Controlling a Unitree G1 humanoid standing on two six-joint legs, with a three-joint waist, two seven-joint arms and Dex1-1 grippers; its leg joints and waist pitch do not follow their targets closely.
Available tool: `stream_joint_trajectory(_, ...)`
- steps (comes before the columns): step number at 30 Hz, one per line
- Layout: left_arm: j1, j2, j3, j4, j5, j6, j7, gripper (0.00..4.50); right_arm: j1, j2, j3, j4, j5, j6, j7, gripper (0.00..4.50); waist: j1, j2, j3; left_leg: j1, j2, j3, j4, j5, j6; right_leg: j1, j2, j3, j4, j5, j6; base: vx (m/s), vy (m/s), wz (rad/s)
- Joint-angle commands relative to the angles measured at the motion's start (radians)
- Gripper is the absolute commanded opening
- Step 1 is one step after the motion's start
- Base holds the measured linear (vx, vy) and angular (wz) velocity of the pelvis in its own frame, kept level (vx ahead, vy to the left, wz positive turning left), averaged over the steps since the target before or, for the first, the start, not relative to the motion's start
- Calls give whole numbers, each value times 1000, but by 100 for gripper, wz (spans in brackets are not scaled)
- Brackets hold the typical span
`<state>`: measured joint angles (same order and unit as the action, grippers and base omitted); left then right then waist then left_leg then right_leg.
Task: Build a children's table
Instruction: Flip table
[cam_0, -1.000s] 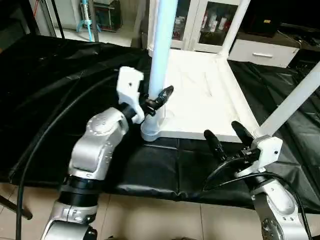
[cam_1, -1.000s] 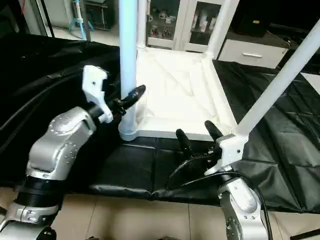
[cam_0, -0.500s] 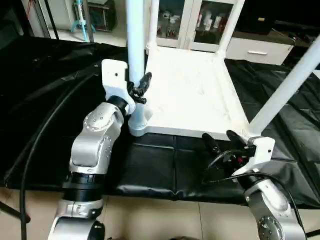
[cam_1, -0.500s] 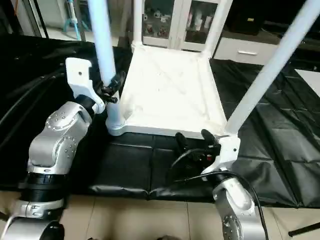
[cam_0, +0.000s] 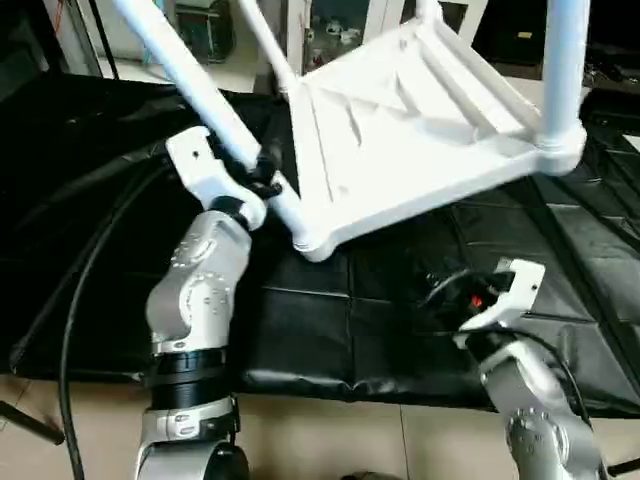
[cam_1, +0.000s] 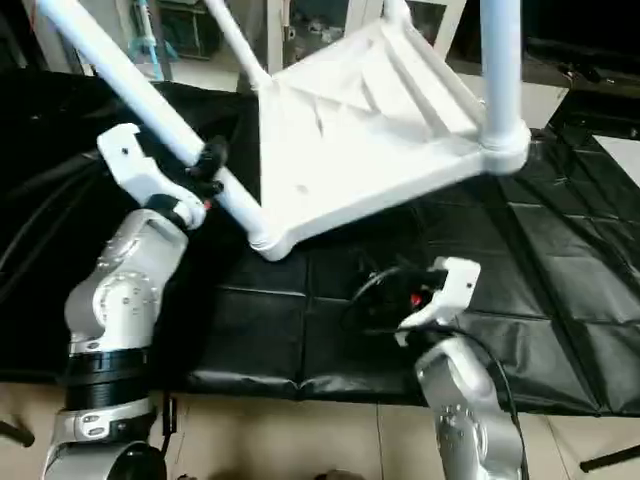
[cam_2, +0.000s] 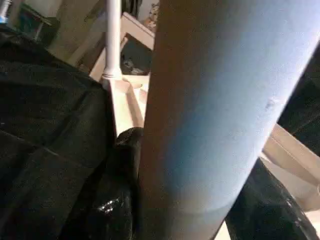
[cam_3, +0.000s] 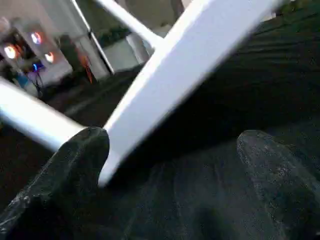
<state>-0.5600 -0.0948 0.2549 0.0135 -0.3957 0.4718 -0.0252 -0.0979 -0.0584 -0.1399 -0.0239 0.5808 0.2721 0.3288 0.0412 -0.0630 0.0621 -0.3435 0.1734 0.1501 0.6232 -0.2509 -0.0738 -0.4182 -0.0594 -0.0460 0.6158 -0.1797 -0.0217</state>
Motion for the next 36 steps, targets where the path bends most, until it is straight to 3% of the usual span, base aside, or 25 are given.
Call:
stream_joint_trajectory(1, -13, -32, -3, -10, -48, 15, 9, 190, -35, -9, -30, 34, -1, 10, -39, 450, 7, -2, -71, -10, 39, -7, -66, 103, 129, 66, -71, 45, -49, 10, -216, 0, 0, 0)
stream_joint_trajectory(2, -13, -33, -2, -9, -50, 15, 11, 190, -52, -8, -38, 53, -3, 6, -52, 450, 9, -1, -71, -9, 39, -6, -65, 115, 133, 66, -71, 45, -47, 20, -220, 0, 0, 0)
stream_joint_trajectory(5, -14, -35, -2, -7, -59, 17, 20, 190, -143, 26, -125, 106, 151, 19, -42, 450, 19, -1, -71, -5, 39, 0, -64, 103, 147, 63, -72, 44, -47, -5, -234, 0, 0, 0)
stream_joint_trajectory(7, -13, -38, 1, -10, -58, 21, 20, 190, -168, 35, -152, 120, 198, 33, -34, 450, 21, 0, -72, -6, 41, -3, -64, 106, 152, 64, -71, 42, -46, 1, -230, 0, 0, 0)
stream_joint_trajectory(10, -9, -39, 1, -15, -60, 24, 20, 190, -202, 41, -187, 166, 214, 33, -53, 450, 21, -3, -73, -6, 41, -2, -63, 119, 153, 64, -72, 41, -44, 2, -234, 0, 0, 0)
stream_joint_trajectory(11, -6, -38, -1, -17, -64, 23, 19, 190, -239, 43, -224, 218, 237, 33, -70, 450, 23, -5, -74, -7, 40, -1, -63, 122, 149, 65, -73, 42, -44, -2, -233, 0, 0, 0)
stream_joint_trajectory(16, -4, -37, -1, -18, -72, 27, 10, 190, -329, 18, -290, 327, 317, 49, -35, 450, 22, -5, -75, -10, 37, 0, -61, 120, 143, 67, -72, 41, -42, -4, -228, 0, 0, 0)
stream_joint_trajectory(24, -2, -47, -2, -18, -86, 35, 4, 190, -468, -45, -291, 511, 252, 19, 18, 450, 18, -11, -77, -17, 34, 4, -53, 111, 143, 64, -71, 40, -43, -43, -237, 0, 0, 0)
stream_joint_trajectory(28, -6, -54, 5, -16, -93, 36, 8, 190, -520, -82, -258, 621, 195, 20, 24, 450, 18, -14, -79, -16, 32, 6, -51, 107, 143, 62, -68, 38, -44, -58, -234, 0, 0, 0)
stream_joint_trajectory(30, -8, -54, 10, -16, -95, 37, 9, 190, -544, -92, -256, 666, 185, 12, 39, 450, 21, -15, -81, -18, 31, 7, -48, 116, 151, 63, -69, 39, -40, -43, -239, 0, 0, 0)
stream_joint_trajectory(33, -10, -54, 13, -15, -95, 38, 9, 190, -560, -96, -260, 694, 183, 12, 59, 450, 27, -15, -85, -17, 33, 7, -43, 169, 190, 59, -67, 37, -30, 20, -260, 0, 0, 0)
stream_joint_trajectory(34, -9, -55, 21, -16, -99, 36, 14, 190, -578, -113, -247, 757, 156, 46, 34, 450, 28, -14, -86, -15, 35, 6, -41, 187, 205, 56, -68, 36, -28, 30, -271, 0, 0, 0)
stream_joint_trajectory(36, -8, -59, 23, -18, -99, 36, 16, 190, -584, -120, -239, 783, 141, 43, 57, 450, 31, -19, -87, -14, 34, 8, -38, 197, 219, 54, -68, 35, -28, 31, -283, 0, 0, 0)
